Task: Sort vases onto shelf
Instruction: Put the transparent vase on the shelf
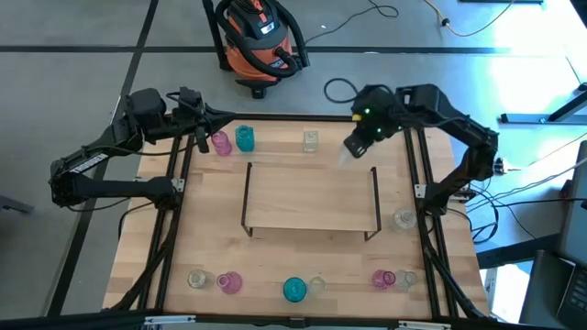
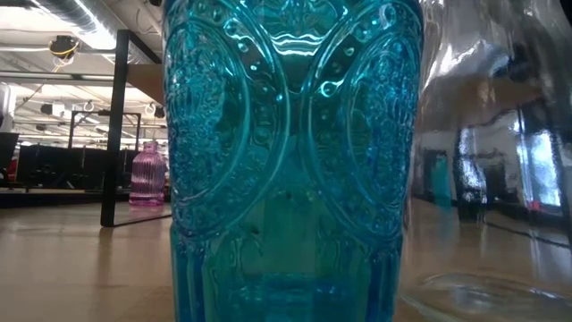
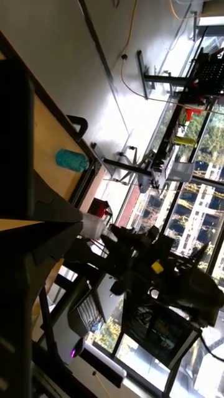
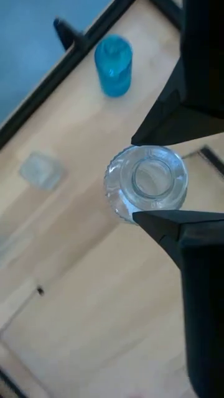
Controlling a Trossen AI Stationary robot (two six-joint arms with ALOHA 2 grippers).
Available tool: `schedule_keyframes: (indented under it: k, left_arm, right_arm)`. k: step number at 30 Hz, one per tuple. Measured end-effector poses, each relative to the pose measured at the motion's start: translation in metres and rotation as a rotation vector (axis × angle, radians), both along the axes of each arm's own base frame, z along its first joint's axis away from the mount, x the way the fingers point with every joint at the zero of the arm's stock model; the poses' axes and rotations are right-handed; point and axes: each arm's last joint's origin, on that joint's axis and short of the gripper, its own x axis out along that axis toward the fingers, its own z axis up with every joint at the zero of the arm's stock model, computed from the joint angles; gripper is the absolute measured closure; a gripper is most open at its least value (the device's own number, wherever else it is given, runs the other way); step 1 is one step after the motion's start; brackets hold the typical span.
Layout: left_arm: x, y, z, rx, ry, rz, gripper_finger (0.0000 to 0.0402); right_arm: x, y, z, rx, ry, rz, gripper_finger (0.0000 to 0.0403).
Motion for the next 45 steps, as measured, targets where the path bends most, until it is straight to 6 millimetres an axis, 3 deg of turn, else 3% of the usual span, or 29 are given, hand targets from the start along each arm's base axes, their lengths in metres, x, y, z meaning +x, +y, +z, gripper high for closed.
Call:
schedule_keyframes:
  k: [5, 11, 22, 26, 35, 42, 45]
  left_arm:
    - [0.000, 0.000, 0.000, -0.005, -0.001, -0.013, 0.0401]
    - [0.000, 0.000, 0.000, -0.005, -0.001, -0.013, 0.0401]
    - [0.000, 0.000, 0.000, 0.009, 0.004, -0.003, 0.0401]
    - [0.000, 0.000, 0.000, 0.006, 0.004, -0.001, 0.0401]
    - [0.000, -0.001, -0.001, -0.028, 0.001, -0.027, 0.0401]
    - [0.000, -0.001, -0.001, -0.031, 0.003, -0.027, 0.0401]
    - [0.003, 0.000, -0.002, -0.040, 0.005, -0.026, 0.0401]
  right_arm:
    - [0.004, 0.020, 0.000, 0.031, -0.011, 0.011, 0.0283]
    - [-0.005, 0.040, 0.005, 0.041, -0.051, 0.000, 0.0290]
    - [-0.023, 0.044, -0.013, 0.109, 0.008, -0.018, 0.0374]
    - [-0.029, 0.045, -0.011, 0.126, -0.003, -0.010, 0.0398]
    - [-0.044, 0.048, -0.002, 0.165, -0.053, -0.007, 0.0329]
    - [-0.039, 0.053, -0.005, 0.205, -0.045, -0.044, 0.0228]
    - [-0.030, 0.053, -0.018, 0.243, 0.009, -0.064, 0.0183]
